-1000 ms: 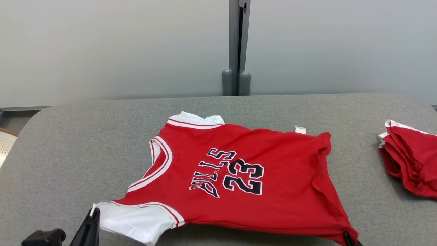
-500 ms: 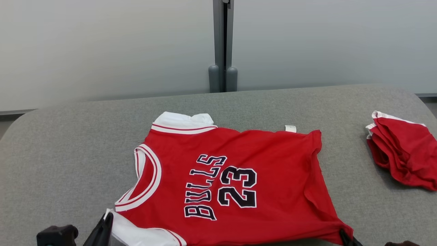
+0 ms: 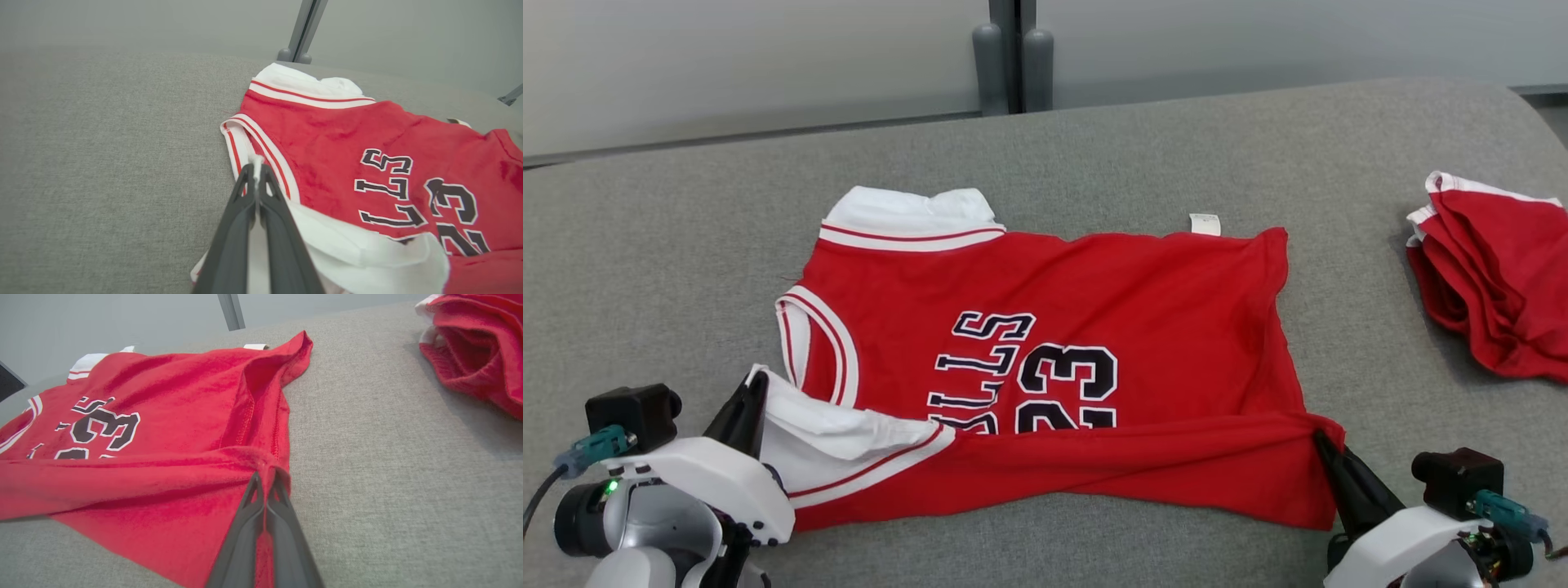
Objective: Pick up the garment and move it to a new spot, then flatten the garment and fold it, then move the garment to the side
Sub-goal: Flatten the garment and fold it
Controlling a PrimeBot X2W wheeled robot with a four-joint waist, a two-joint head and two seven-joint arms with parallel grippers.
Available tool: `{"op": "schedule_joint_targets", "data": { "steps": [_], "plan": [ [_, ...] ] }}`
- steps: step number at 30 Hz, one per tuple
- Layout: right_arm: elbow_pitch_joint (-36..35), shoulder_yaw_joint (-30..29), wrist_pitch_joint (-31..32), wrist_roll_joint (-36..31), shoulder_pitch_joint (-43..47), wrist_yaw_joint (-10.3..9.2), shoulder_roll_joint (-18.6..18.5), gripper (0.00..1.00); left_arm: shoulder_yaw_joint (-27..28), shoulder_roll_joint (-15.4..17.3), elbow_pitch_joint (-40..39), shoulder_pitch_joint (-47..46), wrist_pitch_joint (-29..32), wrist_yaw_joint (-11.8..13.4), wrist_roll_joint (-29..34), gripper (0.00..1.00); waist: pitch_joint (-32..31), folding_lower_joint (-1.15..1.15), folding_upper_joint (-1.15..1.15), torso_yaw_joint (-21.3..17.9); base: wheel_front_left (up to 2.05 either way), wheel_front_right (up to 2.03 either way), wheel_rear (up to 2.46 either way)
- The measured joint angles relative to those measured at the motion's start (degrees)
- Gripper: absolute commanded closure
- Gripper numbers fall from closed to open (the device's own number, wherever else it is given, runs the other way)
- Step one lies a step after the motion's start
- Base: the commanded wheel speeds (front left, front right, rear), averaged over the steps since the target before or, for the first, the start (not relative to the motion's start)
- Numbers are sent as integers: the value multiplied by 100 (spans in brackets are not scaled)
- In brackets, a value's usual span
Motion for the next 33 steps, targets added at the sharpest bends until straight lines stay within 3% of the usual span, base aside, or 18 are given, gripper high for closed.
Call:
{"op": "schedule_joint_targets", "data": {
  "steps": [2, 3, 5, 6, 7, 12, 16, 18, 21, 27, 33],
  "plan": [
    [172, 78, -109, 40, -153, 0, -13, 100, -12, -31, 244, -196, -149, -77, -51, 100, 129, 0, 0, -35, 0, 0, 0],
    [265, 109, -157, 55, -228, 0, -16, 91, -9, -65, 357, -294, -227, -118, -97, 92, 182, 0, 0, -49, 0, 0, 0],
    [380, 147, -271, 55, -354, 0, -27, 20, -15, -118, 554, -446, -423, -237, -181, 76, 262, 0, 0, -75, 0, 0, 0],
    [420, 182, -342, 66, -414, 0, -42, 0, -27, -116, 655, -514, -512, -276, -171, 50, 296, 0, 0, -85, 0, 0, 0],
    [449, 199, -431, 67, -469, 0, -44, 0, -29, -118, 761, -583, -609, -310, -171, 0, 325, 0, 0, -91, 0, 0, 0],
    [343, 241, -896, -96, -571, 0, -98, 0, -29, -133, 956, -743, -1273, -325, 35, 0, 382, 0, 0, -99, 0, 0, 0],
    [-24, 57, -1344, -510, -528, 0, -133, 0, -20, -83, 894, -700, -2093, -93, 508, 0, 330, 0, 0, -106, 0, 0, 0],
    [-268, -90, -1422, -711, -411, 0, -90, 0, -52, -126, 715, -544, -2394, 97, 717, 0, 256, 0, 0, -104, 0, 0, 0],
    [-648, -304, -1461, -944, -188, 0, 48, 0, -64, -185, 560, -229, -2708, 191, 846, 0, 109, 0, 0, -102, 0, 0, 0],
    [-1174, -467, -1198, -1134, 414, 0, 207, 0, -194, -372, -38, 566, -2819, 510, 1060, 0, -294, 0, 0, -90, 0, 0, 0],
    [-1518, -556, -971, -1174, 828, 0, 330, 0, -214, -356, -360, 1045, -2638, 626, 1073, 0, -595, 0, 0, -81, 0, 0, 0]
  ]
}}
